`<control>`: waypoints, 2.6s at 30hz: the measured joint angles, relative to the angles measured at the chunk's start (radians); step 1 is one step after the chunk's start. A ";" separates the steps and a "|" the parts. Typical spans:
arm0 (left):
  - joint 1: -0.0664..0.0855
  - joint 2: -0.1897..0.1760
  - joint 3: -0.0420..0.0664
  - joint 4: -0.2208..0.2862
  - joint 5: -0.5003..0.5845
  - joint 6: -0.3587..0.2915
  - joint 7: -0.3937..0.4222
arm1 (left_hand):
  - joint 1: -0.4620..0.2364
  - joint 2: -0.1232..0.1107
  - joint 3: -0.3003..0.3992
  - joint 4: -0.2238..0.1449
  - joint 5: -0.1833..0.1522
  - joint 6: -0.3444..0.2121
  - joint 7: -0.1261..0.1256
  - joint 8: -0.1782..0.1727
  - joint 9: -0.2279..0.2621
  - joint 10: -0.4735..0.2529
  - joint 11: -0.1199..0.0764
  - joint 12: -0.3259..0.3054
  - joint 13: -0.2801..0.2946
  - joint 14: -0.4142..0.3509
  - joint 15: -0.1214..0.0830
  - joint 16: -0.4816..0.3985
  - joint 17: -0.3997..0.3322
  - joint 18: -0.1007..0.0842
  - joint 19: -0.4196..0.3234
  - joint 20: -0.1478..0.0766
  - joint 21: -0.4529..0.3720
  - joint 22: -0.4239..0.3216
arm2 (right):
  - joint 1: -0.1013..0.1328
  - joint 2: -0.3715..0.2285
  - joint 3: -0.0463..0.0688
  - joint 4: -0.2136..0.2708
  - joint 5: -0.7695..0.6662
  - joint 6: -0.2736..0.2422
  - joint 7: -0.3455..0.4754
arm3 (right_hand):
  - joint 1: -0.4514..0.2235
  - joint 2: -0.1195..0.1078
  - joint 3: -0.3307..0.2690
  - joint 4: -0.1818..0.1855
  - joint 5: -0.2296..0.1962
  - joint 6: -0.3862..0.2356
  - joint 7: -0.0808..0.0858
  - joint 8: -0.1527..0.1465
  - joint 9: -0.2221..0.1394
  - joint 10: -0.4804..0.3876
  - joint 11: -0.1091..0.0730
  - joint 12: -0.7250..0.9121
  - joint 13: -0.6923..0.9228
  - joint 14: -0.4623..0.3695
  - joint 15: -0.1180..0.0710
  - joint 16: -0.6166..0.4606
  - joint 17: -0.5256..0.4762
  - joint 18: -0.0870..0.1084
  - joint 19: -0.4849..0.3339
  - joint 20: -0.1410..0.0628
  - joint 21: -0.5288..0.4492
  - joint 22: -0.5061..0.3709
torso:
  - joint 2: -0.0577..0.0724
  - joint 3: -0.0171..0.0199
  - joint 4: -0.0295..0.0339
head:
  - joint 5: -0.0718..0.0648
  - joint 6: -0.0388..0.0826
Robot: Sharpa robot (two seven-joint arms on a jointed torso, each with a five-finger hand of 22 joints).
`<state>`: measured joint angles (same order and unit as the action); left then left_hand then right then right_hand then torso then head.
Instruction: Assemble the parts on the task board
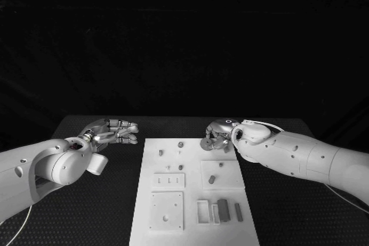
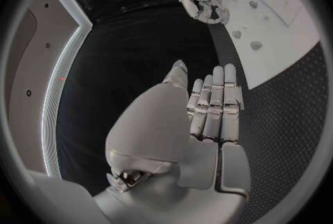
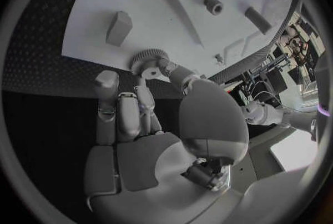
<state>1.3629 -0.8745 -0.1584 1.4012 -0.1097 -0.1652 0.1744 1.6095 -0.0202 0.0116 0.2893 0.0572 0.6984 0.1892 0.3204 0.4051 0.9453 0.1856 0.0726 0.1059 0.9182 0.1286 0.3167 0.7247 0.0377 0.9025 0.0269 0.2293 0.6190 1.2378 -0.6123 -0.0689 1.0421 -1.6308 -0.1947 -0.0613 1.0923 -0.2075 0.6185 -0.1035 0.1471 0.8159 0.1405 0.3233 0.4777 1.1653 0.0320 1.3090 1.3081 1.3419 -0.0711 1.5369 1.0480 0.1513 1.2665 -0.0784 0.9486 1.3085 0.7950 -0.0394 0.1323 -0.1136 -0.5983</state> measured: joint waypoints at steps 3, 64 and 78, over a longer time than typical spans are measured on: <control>0.000 -0.001 0.000 0.001 0.000 0.000 0.000 | 0.000 0.000 0.000 0.000 0.000 0.000 0.000 0.000 0.000 0.000 0.000 0.000 0.000 0.000 0.000 0.000 0.000 0.000 0.000 0.000 0.000 0.000 | -0.001 0.001 0.001 -0.002 0.000 0.000 0.001 | 0.000 0.000 0.000 0.000 0.000 0.000 0.000 0.000 0.000 0.000 0.000 0.000 0.000 0.000 0.000 0.000 0.000 0.000 0.000 0.000 0.000 0.000 | 0.000 -0.0002 0.0000 | 0.002 -0.001; 0.000 0.012 0.000 -0.018 -0.007 0.001 -0.001 | -0.004 0.004 0.000 0.000 0.000 0.000 0.000 0.000 -0.001 -0.004 0.004 0.000 -0.002 0.000 0.000 -0.004 0.003 0.009 0.000 0.000 -0.004 0.000 | -0.015 0.008 -0.002 -0.013 -0.006 -0.030 0.039 | -0.040 0.127 -0.017 -0.122 -0.001 0.021 -0.017 -0.001 0.019 -0.027 0.002 0.004 -0.050 -0.001 0.001 -0.009 0.001 0.000 -0.016 0.002 0.010 0.000 | 0.000 0.0005 -0.0031 | -0.001 -0.017; 0.000 0.008 0.000 -0.011 -0.007 0.001 -0.001 | -0.004 0.004 0.000 0.000 0.000 0.000 0.000 0.000 -0.001 -0.004 0.004 0.000 -0.002 0.000 0.000 -0.004 0.004 0.008 0.000 0.000 -0.004 0.000 | -0.024 -0.001 -0.008 0.016 -0.081 -0.080 0.013 | -0.057 0.157 -0.008 -0.133 0.000 0.021 -0.017 0.006 0.021 -0.018 -0.011 0.004 -0.056 0.005 -0.013 -0.013 0.008 0.000 -0.016 0.002 0.010 0.000 | 0.000 -0.0009 -0.0035 | -0.002 -0.013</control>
<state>1.3628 -0.8666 -0.1587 1.3898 -0.1166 -0.1641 0.1731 1.6059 -0.0166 0.0116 0.2893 0.0572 0.6984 0.1892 0.3204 0.4037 0.9418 0.1891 0.0726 0.1035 0.9182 0.1287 0.3128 0.7288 0.0453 0.9025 0.0269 0.2255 0.6190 1.2136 -0.6133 -0.0772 1.0584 -1.7115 -0.2748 -0.0479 1.0358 -0.0508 0.6102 -0.2362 0.1475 0.8373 0.1232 0.3298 0.4989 1.1473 0.0210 1.3126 1.2524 1.3467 -0.0841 1.5237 1.0562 0.1513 1.2505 -0.0765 0.9586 1.3085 0.7950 -0.0403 0.1288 -0.1156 -0.6114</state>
